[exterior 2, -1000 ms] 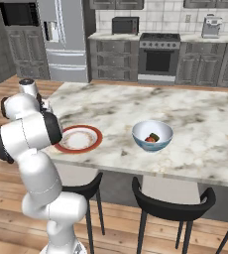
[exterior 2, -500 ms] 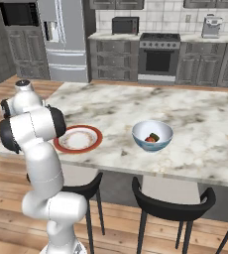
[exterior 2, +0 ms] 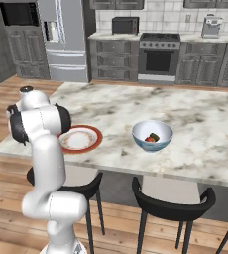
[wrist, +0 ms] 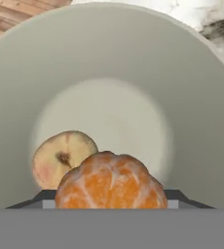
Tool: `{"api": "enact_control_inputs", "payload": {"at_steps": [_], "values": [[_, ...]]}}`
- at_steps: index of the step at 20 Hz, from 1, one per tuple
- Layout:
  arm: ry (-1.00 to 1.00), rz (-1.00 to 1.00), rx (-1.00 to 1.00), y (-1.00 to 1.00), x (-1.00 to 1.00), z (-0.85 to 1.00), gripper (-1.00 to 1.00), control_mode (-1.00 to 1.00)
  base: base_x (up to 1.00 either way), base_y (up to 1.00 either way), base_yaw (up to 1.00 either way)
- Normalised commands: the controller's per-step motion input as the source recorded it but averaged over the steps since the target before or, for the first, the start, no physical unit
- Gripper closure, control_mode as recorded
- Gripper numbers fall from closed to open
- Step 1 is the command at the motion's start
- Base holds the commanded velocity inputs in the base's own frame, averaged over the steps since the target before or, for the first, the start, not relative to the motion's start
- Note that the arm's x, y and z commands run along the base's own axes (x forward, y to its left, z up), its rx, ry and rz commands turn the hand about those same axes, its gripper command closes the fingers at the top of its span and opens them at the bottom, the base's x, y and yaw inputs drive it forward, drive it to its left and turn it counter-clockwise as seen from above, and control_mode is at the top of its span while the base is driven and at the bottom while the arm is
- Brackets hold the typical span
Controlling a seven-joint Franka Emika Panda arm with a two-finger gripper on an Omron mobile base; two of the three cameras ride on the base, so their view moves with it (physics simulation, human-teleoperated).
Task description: Take the fruits from the plate on the dining counter and place two fruits in each bowl.
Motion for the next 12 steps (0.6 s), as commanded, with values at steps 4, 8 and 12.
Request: {"api": "enact_control_inputs", "payload": {"at_steps": [4, 8, 12], "values": [[0.00, 0.00, 0.00, 0.23, 0.25, -0.21, 1.00, -1.00, 0.00, 0.00, 0.00], [0.00, 0.03, 0.00, 0.06, 0.06, -0.44, 1.00, -1.00, 0.00, 0.00, 0.00], [0.00, 0.03, 0.00, 0.00, 0.05, -0.27, 1.00, -1.00, 0.00, 0.00, 0.00]]}}
